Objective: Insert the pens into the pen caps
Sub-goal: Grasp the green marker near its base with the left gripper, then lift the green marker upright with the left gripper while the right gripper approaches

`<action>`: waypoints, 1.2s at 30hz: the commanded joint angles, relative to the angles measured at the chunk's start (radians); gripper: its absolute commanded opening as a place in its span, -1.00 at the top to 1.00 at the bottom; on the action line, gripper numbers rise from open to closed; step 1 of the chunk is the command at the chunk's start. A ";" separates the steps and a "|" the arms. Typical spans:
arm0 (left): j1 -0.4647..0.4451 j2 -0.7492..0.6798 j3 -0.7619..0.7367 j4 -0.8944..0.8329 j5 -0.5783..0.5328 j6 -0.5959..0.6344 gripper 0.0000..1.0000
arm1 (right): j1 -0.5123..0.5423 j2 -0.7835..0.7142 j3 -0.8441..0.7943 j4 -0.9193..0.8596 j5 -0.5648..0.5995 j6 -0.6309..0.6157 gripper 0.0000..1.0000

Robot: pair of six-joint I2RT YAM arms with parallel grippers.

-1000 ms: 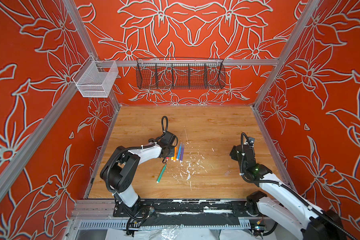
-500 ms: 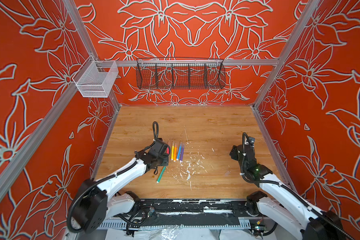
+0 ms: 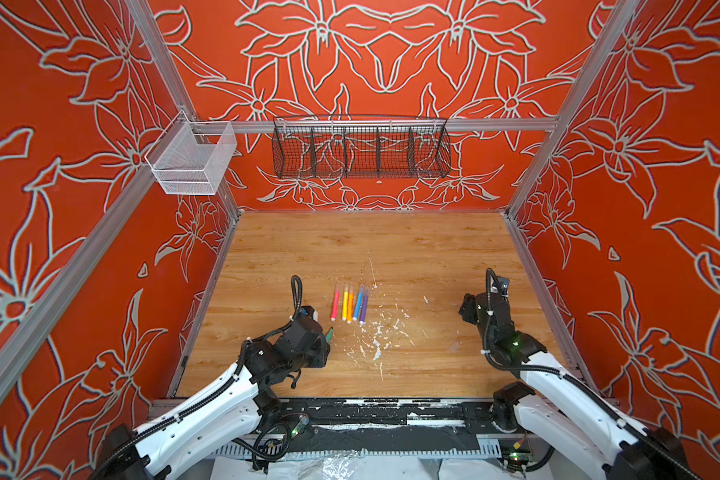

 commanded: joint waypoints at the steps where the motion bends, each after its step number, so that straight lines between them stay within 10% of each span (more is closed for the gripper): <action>1: -0.013 0.040 -0.004 0.002 -0.018 -0.058 0.15 | -0.007 -0.009 -0.006 0.007 -0.010 -0.008 -0.47; 36: -0.120 0.550 0.101 0.093 -0.122 -0.108 0.69 | -0.008 0.007 0.001 0.006 -0.033 -0.016 -0.47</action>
